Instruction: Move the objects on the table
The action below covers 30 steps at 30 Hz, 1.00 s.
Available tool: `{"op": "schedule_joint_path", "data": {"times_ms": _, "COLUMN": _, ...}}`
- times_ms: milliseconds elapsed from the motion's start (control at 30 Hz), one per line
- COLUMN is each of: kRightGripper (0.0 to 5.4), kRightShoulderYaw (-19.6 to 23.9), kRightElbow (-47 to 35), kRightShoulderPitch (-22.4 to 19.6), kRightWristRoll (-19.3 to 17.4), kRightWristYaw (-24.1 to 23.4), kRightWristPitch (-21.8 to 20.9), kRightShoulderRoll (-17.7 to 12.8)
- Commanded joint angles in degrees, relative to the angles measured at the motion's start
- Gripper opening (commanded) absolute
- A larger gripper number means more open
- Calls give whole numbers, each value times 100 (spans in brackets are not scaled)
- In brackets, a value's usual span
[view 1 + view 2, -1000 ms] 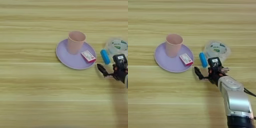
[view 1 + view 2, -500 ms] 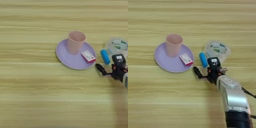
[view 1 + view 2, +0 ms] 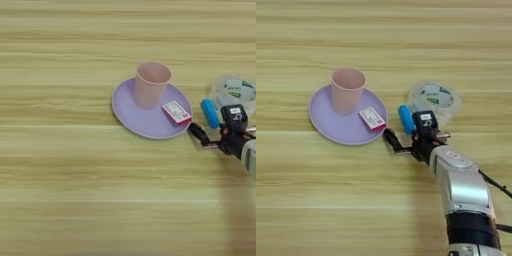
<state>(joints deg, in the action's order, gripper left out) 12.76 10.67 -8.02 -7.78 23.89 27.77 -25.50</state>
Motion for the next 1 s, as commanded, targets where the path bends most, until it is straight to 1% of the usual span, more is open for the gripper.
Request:
{"op": "schedule_joint_path", "data": {"times_ms": 33, "kRightGripper": 500, "kRightShoulderYaw": 2, "kRightElbow": -22, "kRightShoulderPitch": -257, "kRightWristRoll": 15, "kRightWristYaw": -59, "kRightWristPitch": -139, "kRightShoulderRoll": -135}}
{"op": "schedule_joint_path", "data": {"times_ms": 167, "kRightGripper": 443, "kRightShoulderYaw": -12, "kRightElbow": 30, "kRightShoulderPitch": -270, "kRightWristRoll": 7, "kRightWristYaw": -44, "kRightWristPitch": -170, "kRightShoulderRoll": -137}}
{"op": "schedule_joint_path", "data": {"times_ms": 267, "kRightGripper": 421, "kRightShoulderYaw": -11, "kRightElbow": 52, "kRightShoulderPitch": -275, "kRightWristRoll": 4, "kRightWristYaw": -41, "kRightWristPitch": -181, "kRightShoulderRoll": -143}}
{"op": "schedule_joint_path", "data": {"times_ms": 367, "kRightGripper": 379, "kRightShoulderYaw": -13, "kRightElbow": 74, "kRightShoulderPitch": -281, "kRightWristRoll": 2, "kRightWristYaw": -45, "kRightWristPitch": -193, "kRightShoulderRoll": -142}}
{"op": "schedule_joint_path", "data": {"times_ms": 400, "kRightGripper": 379, "kRightShoulderYaw": -14, "kRightElbow": 80, "kRightShoulderPitch": -280, "kRightWristRoll": -1, "kRightWristYaw": -41, "kRightWristPitch": -200, "kRightShoulderRoll": -143}}
{"op": "schedule_joint_path", "data": {"times_ms": 433, "kRightGripper": 356, "kRightShoulderYaw": -14, "kRightElbow": 81, "kRightShoulderPitch": -279, "kRightWristRoll": -1, "kRightWristYaw": -42, "kRightWristPitch": -205, "kRightShoulderRoll": -144}}
{"op": "schedule_joint_path", "data": {"times_ms": 500, "kRightGripper": 344, "kRightShoulderYaw": -15, "kRightElbow": 91, "kRightShoulderPitch": -280, "kRightWristRoll": -2, "kRightWristYaw": -39, "kRightWristPitch": -213, "kRightShoulderRoll": -148}}
{"op": "schedule_joint_path", "data": {"times_ms": 533, "kRightGripper": 326, "kRightShoulderYaw": -13, "kRightElbow": 93, "kRightShoulderPitch": -280, "kRightWristRoll": -5, "kRightWristYaw": -37, "kRightWristPitch": -214, "kRightShoulderRoll": -149}}
{"op": "schedule_joint_path", "data": {"times_ms": 767, "kRightGripper": 256, "kRightShoulderYaw": -10, "kRightElbow": 99, "kRightShoulderPitch": -276, "kRightWristRoll": -12, "kRightWristYaw": -40, "kRightWristPitch": -224, "kRightShoulderRoll": -149}}
{"op": "schedule_joint_path", "data": {"times_ms": 833, "kRightGripper": 221, "kRightShoulderYaw": -4, "kRightElbow": 101, "kRightShoulderPitch": -276, "kRightWristRoll": -15, "kRightWristYaw": -41, "kRightWristPitch": -229, "kRightShoulderRoll": -152}}
{"op": "schedule_joint_path", "data": {"times_ms": 1000, "kRightGripper": 159, "kRightShoulderYaw": -3, "kRightElbow": 119, "kRightShoulderPitch": -278, "kRightWristRoll": -20, "kRightWristYaw": -36, "kRightWristPitch": -248, "kRightShoulderRoll": -154}}
